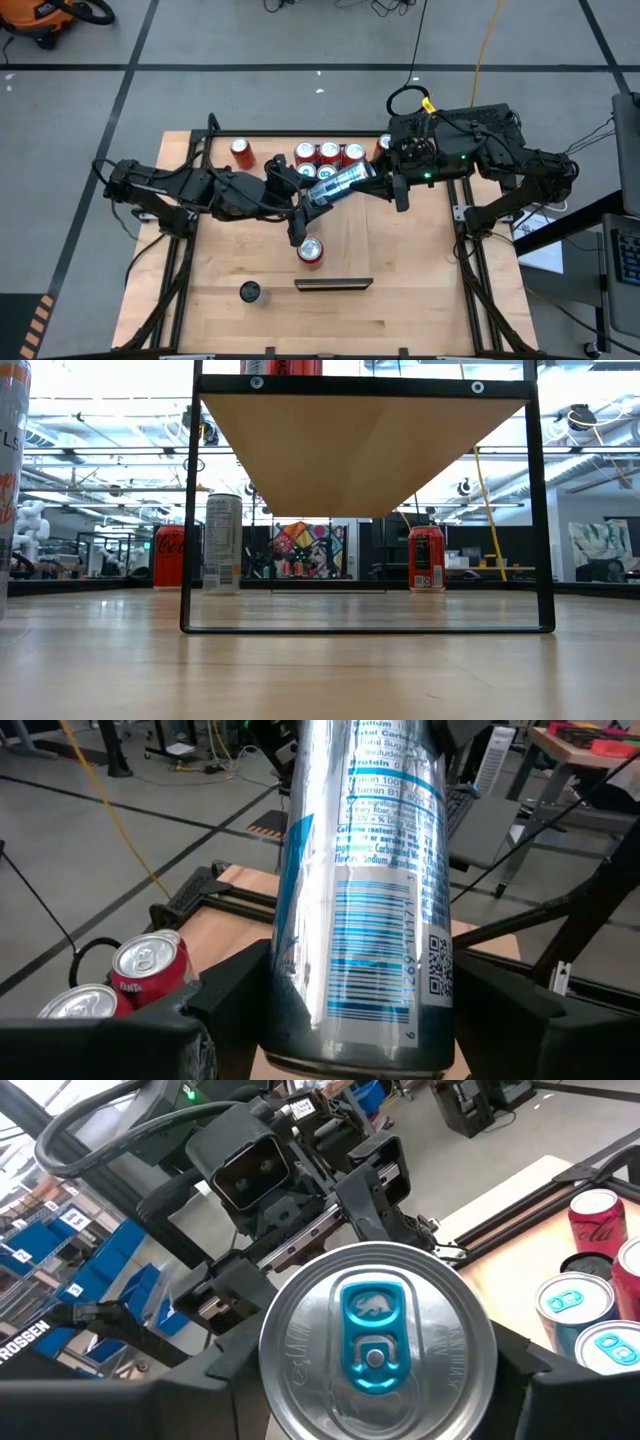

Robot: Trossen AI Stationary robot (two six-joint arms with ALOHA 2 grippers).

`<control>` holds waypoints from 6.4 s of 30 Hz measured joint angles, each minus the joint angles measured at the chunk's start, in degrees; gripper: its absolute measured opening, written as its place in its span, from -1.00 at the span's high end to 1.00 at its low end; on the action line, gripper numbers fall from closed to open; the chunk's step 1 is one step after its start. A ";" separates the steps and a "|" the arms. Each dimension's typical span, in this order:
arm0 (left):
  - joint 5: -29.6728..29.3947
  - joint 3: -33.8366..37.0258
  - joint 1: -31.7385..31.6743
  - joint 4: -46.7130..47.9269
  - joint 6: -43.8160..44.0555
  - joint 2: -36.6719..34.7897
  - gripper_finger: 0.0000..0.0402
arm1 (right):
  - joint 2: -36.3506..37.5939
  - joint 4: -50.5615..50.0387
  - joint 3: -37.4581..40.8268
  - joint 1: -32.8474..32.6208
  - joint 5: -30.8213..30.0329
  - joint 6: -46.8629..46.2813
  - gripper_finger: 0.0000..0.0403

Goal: Place canned beverage on shelf
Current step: Put the blue soda can on the shelf aligned with the other blue soda can

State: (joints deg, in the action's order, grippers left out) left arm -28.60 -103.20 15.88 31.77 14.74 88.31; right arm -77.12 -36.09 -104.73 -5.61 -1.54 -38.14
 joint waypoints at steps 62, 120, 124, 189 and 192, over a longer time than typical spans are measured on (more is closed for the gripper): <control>15.49 0.00 -1.29 -34.88 7.51 -0.09 -0.17 | 6.65 15.96 0.00 -1.27 -1.35 17.90 -0.51; 30.43 -0.02 -5.64 -45.79 16.03 6.97 -0.17 | 1.73 33.78 0.03 -1.22 13.62 18.48 -0.20; 30.36 -0.02 -5.79 -45.69 16.00 6.95 -0.17 | 1.75 33.85 0.04 -1.20 13.51 18.50 -0.04; 18.22 0.00 -4.87 3.07 9.24 -4.20 -0.81 | 18.05 8.59 22.67 -0.87 -1.49 13.41 -0.03; 18.10 0.00 -4.99 3.17 6.99 -4.71 -0.68 | 17.84 9.04 22.69 -0.87 -1.51 13.51 -0.03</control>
State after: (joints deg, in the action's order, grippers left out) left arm -10.50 -103.20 10.89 34.94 21.73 83.61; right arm -59.29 -27.05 -82.04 -6.48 -3.05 -24.62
